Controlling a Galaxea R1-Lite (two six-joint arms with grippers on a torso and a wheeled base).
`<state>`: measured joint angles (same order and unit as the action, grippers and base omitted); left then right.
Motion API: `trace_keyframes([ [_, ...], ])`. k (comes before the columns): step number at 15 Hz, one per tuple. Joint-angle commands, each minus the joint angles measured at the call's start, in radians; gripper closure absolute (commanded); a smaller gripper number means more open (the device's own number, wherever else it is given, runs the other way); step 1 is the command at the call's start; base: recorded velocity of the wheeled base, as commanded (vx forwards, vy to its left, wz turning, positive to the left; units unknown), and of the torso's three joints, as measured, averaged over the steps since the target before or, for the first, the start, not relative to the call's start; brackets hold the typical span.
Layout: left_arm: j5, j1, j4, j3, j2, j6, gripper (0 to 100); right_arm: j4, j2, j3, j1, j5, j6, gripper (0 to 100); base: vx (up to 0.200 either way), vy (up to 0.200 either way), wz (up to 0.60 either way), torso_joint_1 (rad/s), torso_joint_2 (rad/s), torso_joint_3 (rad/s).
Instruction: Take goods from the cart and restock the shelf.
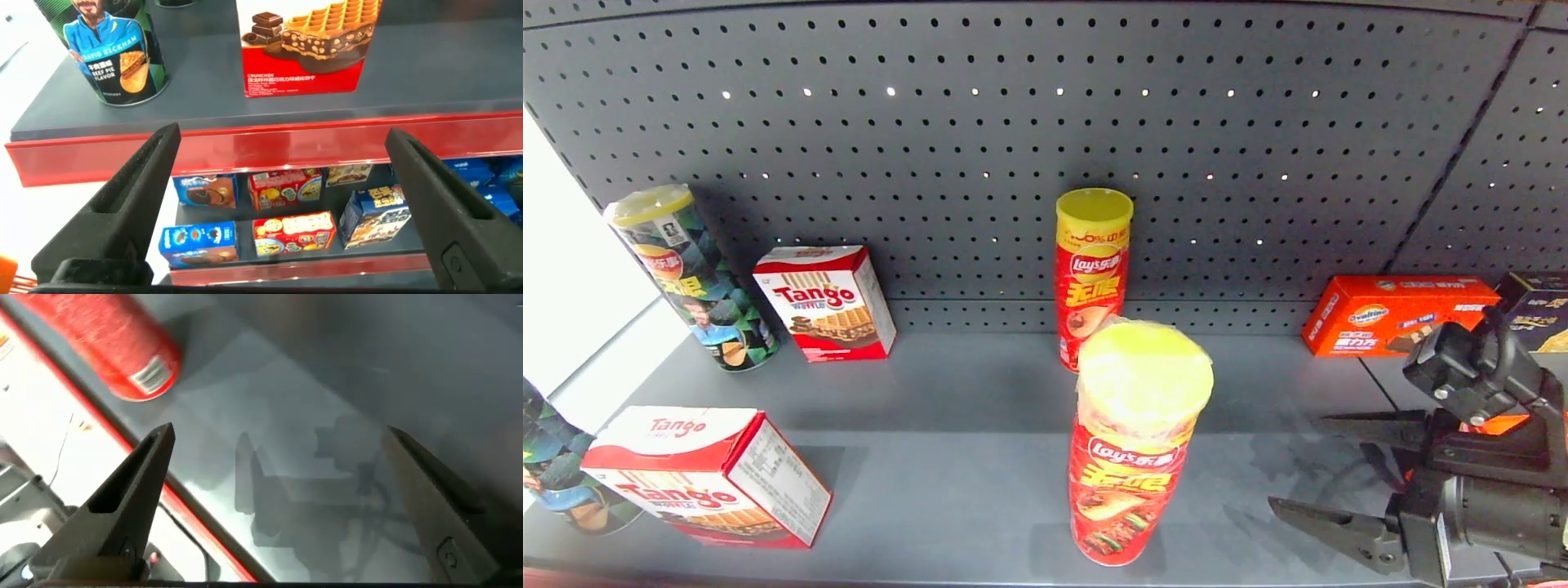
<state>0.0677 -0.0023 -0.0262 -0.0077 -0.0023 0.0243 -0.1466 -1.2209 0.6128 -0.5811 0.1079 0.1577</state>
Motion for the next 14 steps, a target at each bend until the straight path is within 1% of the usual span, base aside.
trace_keyframes([
  [1, 0.0, -0.001, 0.0, 0.0, 0.002, 0.0, 0, -0.001, -0.031, 0.002, -0.026, 0.003, 0.0, 0, 0.0, 0.0, 0.0, 0.0, 0.0, 0.0],
  [4, 0.0, -0.001, 0.0, 0.0, 0.002, 0.0, 0, -0.018, -0.062, 0.022, -0.057, 0.003, 0.0, 0, 0.0, 0.0, 0.0, 0.0, 0.0, 0.0],
  [10, 0.0, -0.001, 0.0, 0.0, 0.002, 0.0, 0, -0.024, -0.16, 0.108, -0.132, 0.003, 0.002, 0, 0.0, 0.0, 0.0, 0.0, 0.0, 0.0],
  [14, 0.0, -0.001, 0.0, 0.0, 0.002, 0.0, 0, -0.03, -0.19, 0.133, -0.141, 0.001, 0.005, 0, 0.0, 0.0, 0.0, 0.0, 0.0, 0.0],
])
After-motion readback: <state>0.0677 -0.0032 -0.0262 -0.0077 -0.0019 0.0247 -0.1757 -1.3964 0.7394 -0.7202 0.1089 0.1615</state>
